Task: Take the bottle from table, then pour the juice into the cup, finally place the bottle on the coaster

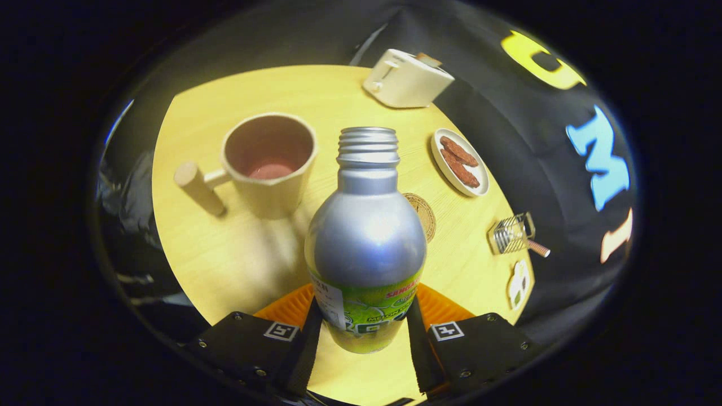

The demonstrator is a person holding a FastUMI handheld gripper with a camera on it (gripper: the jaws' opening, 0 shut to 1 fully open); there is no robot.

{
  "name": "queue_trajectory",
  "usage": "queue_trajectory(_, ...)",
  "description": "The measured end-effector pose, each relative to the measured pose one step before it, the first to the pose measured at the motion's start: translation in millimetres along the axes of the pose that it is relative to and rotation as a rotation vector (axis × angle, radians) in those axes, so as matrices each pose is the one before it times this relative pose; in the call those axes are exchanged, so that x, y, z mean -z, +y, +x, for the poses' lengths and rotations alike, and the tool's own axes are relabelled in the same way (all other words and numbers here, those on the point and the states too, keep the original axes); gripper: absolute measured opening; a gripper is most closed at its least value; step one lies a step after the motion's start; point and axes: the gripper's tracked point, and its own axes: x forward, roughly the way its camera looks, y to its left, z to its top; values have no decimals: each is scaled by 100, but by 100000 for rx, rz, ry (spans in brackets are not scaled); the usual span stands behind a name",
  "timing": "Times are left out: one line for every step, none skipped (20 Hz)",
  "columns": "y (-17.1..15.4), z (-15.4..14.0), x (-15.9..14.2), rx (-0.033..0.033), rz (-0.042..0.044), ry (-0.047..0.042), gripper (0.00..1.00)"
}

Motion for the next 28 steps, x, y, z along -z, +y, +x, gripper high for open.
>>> queue_trajectory(-258,283,-421,-1161,4314,-3198,70)
queue_trajectory(-397,235,-326,-110,2269,-2412,70)
queue_trajectory(-529,314,-314,476,1912,-2441,70)
queue_trajectory(-623,279,-357,416,2277,-2648,70)
queue_trajectory(-307,296,-311,-24,2118,-2072,70)
queue_trajectory(-364,362,-651,-259,2950,-3161,70)
queue_trajectory(-391,215,-730,70,2388,-3694,70)
queue_trajectory(-523,375,-709,126,2630,-3399,70)
queue_trajectory(-342,386,-1245,-478,2106,-3168,70)
queue_trajectory(-476,365,-702,78,1907,-3248,70)
queue_trajectory(-298,472,-454,-377,1627,-1787,70)
queue_trajectory(-387,597,-747,29,2050,-3108,70)
queue_trajectory(-476,748,-610,-205,1709,-2145,70)
queue_trajectory(-502,837,-593,58,1819,-1992,70)
queue_trajectory(-422,752,-509,-189,2273,-2405,70)
queue_trajectory(-303,681,-383,-123,2343,-1565,70)
queue_trajectory(-218,697,-457,-616,2489,-2196,71)
queue_trajectory(-307,626,-372,593,1730,-2410,70)
queue_trajectory(-250,588,-481,164,978,-2151,71)
queue_trajectory(-119,760,-414,314,898,-2069,70)
queue_trajectory(-121,471,-199,562,213,-1648,73)
queue_trajectory(-233,523,-59,521,-70,-882,73)
queue_trajectory(-167,475,-12,610,66,-465,74)
queue_trajectory(-28,313,96,366,328,-28,74)
queue_trajectory(101,255,119,-300,665,-129,75)
queue_trajectory(99,233,-287,-191,207,-1866,76)
queue_trajectory(-272,189,-90,1072,-852,-1102,76)
queue_trajectory(-213,88,225,1005,-756,537,76)
